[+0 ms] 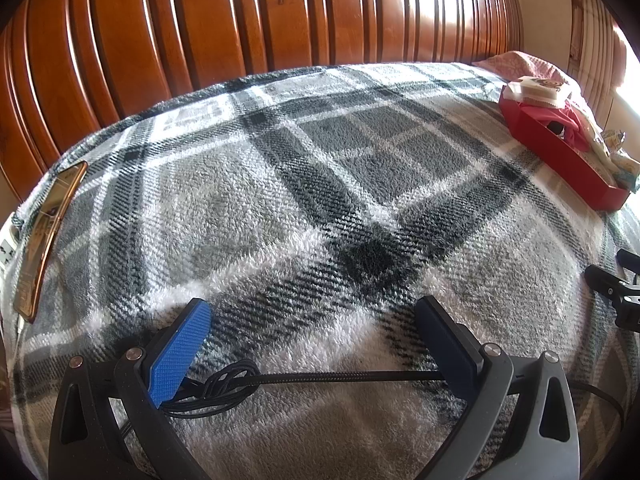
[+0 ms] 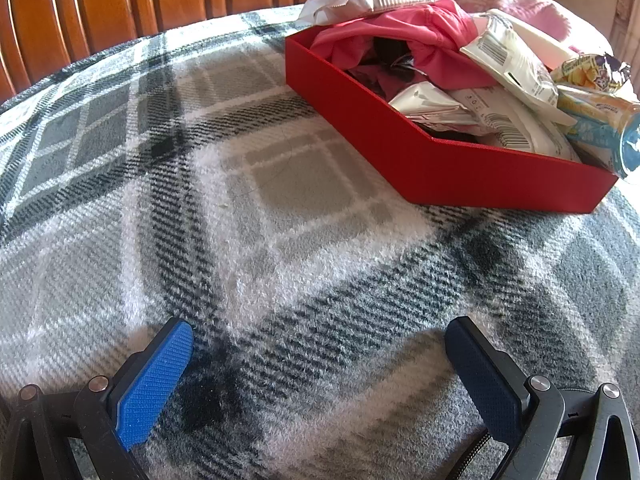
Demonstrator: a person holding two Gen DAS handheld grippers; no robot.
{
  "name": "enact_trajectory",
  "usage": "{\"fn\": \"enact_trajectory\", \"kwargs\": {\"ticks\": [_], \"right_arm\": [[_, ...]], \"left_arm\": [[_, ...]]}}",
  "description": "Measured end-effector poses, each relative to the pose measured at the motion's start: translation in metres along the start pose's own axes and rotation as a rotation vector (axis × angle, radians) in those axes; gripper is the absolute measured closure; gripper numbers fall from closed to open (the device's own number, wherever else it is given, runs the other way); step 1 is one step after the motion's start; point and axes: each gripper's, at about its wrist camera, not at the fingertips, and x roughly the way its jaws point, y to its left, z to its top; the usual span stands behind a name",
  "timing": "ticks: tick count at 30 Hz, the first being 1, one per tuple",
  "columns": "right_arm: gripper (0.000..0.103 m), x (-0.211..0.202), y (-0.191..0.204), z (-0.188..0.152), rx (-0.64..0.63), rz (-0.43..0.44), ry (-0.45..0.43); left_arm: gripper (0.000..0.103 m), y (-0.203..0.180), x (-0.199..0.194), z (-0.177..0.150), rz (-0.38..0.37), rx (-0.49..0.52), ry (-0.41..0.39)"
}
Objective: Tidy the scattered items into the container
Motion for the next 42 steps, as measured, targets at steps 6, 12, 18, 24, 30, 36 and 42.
{"fn": "enact_trajectory", "kwargs": {"ticks": [6,12,18,24,30,36,42], "right_arm": [[0.0,0.0015,0.0005,-0.0015,0.001,0.001,-0.001],[0.0,0.0017,0.0016,-0.001,0.001,0.001,-0.001],[0.0,-0.0029,-0.002,-0.0025,0.002,0.005,-0.003],[0.0,0.0006,0.0005,-0.0025,0.003,0.005,-0.003],[0.0,0.0015,0.0006,-0.0021,0.002,0.005,-0.003],[0.0,0.0023,0.0007,-0.0013,0.001,0.005,-0.002],[0.0,0.0026,0.0005,-0.0017,-0.001,0.01,-0.006]], "left_arm": [[0.0,0.0001,0.0004,0.0007,0.0,0.0,0.0],[0.0,-0.0005,0.0013,0.0012,0.0,0.0,0.0],[0.0,0.0,0.0011,0.0005,0.001,0.002,-0.001],[0.0,0.0006,0.0008,-0.0002,0.0,0.002,-0.001],[0.0,0.0003,0.0007,0.0004,0.001,0.002,0.0],[0.0,-0.0002,0.0001,0.0,0.001,0.002,-0.001],[0.0,-0.0002,0.001,0.0005,0.002,0.002,0.001]]}}
